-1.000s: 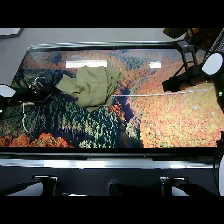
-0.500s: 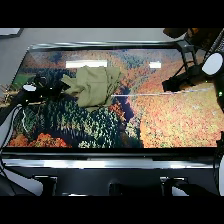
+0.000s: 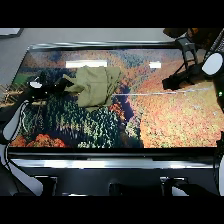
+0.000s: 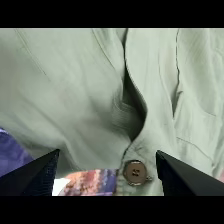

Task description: Fold the clothes and pants, and hang the long-sleeved shirts on hangers.

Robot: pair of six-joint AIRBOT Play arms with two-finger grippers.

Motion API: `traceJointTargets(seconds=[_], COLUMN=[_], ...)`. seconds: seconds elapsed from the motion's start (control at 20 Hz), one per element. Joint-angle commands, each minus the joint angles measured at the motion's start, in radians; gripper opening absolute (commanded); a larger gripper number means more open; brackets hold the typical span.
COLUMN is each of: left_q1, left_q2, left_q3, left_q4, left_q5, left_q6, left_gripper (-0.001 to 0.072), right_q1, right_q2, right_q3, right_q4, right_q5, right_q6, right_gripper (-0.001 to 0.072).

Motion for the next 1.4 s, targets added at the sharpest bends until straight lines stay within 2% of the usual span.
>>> traceJointTargets(seconds=[0.0,0.15,0.25,0.35,0.45,0.5,0.55,0.6,0.65,0.7,0.75,0.8,0.85,1.1,1.2,1.35], left_q1=[0.005,0.005,0.004,0.002,0.000,0.000,0.000,0.000,0.000,0.000,0.000,0.000,0.000,0.000,0.001,0.001], left_q2=[0.043,0.047,0.026,0.005,-0.015,-0.024,-0.032,-0.039,-0.044,-0.045,-0.044,-0.043,-0.041,-0.041,-0.041,-0.041], left_q3=[0.007,0.006,0.003,0.005,0.005,0.005,0.005,0.005,0.005,0.005,0.005,0.005,0.005,0.005,0.005,0.005], left_q4=[0.144,0.248,0.246,0.234,0.180,0.148,0.115,0.092,0.079,0.076,0.073,0.069,0.065,0.065,0.066,0.066], left_q5=[-0.069,-0.127,-0.117,-0.066,-0.008,0.020,0.046,0.061,0.063,0.060,0.057,0.056,0.054,0.043,0.039,0.039], left_q6=[-0.159,-0.276,-0.306,-0.312,-0.312,-0.311,-0.308,-0.308,-0.303,-0.288,-0.269,-0.266,-0.266,-0.266,-0.266,-0.266], left_gripper=[0.0720,0.0720,0.0720,0.0720,0.0720,0.0720,0.0720,0.0653,0.0452,0.0191,0.0019,0.0023,0.0022,0.0022,0.0022,0.0023], right_q1=[0.001,0.001,0.001,0.001,0.001,0.001,0.001,0.001,0.001,0.001,0.003,0.003,0.003,0.025,0.073,0.172], right_q2=[0.000,-0.003,-0.018,-0.049,-0.085,-0.103,-0.124,-0.146,-0.175,-0.205,-0.241,-0.282,-0.322,-0.531,-0.583,-0.628], right_q3=[0.000,0.000,-0.001,-0.001,-0.002,-0.002,-0.002,-0.002,-0.002,-0.002,-0.002,-0.002,-0.002,-0.002,-0.002,-0.002], right_q4=[0.000,0.003,0.004,0.025,0.073,0.098,0.129,0.161,0.205,0.252,0.303,0.373,0.436,0.739,0.793,0.794], right_q5=[-0.006,-0.008,-0.006,0.001,0.001,0.001,0.000,-0.006,-0.019,-0.038,-0.069,-0.105,-0.138,-0.240,-0.267,-0.351], right_q6=[0.004,0.080,0.169,0.206,0.205,0.206,0.206,0.206,0.206,0.206,0.206,0.206,0.206,0.203,0.201,0.210], right_gripper=[0.0090,0.0091,0.0094,0.0114,0.0391,0.0431,0.0429,0.0430,0.0432,0.0433,0.0453,0.0531,0.0562,0.0562,0.0562,0.0562])
